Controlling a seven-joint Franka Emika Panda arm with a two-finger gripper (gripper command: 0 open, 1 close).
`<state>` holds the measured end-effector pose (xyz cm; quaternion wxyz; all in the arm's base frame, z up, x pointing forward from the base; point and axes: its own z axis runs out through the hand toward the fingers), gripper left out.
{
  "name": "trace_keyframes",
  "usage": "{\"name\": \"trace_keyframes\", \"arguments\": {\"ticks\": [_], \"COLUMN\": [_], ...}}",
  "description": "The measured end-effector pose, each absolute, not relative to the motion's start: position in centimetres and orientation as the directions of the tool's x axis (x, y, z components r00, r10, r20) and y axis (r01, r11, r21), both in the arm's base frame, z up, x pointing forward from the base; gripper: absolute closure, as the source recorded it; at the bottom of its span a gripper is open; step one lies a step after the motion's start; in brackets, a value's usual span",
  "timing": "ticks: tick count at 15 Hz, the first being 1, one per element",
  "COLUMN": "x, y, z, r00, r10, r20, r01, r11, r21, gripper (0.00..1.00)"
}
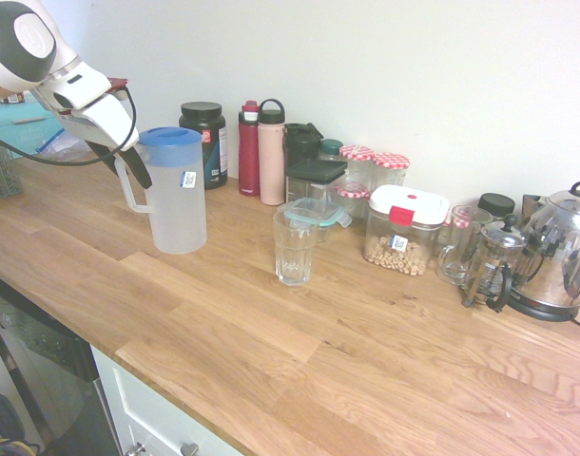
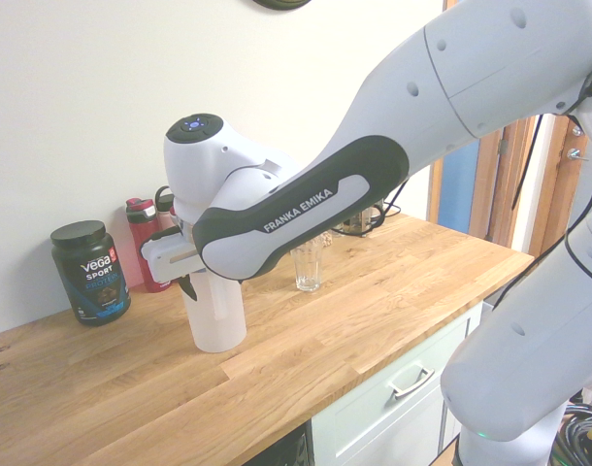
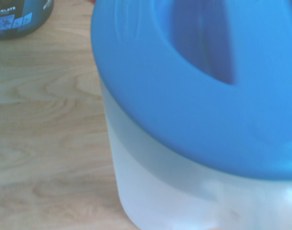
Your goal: Pour me some water
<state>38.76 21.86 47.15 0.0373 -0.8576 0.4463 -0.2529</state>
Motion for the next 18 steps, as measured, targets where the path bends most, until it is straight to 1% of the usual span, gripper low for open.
{"name": "trace_keyframes", "arguments": {"ticks": [4,11,18], "x": [38.70,38.60,38.90], "y": [22.36,22.62,22.08], "z": [47.59,47.75,47.84], "r00": [0.445,0.438,0.432], "r10": [-0.797,-0.795,-0.806], "r20": [0.407,0.420,0.404], "r01": [-0.752,-0.745,-0.753], "r11": [-0.580,-0.583,-0.570], "r21": [-0.313,-0.324,-0.329], "gripper": [1.00,1.00,1.00]}}
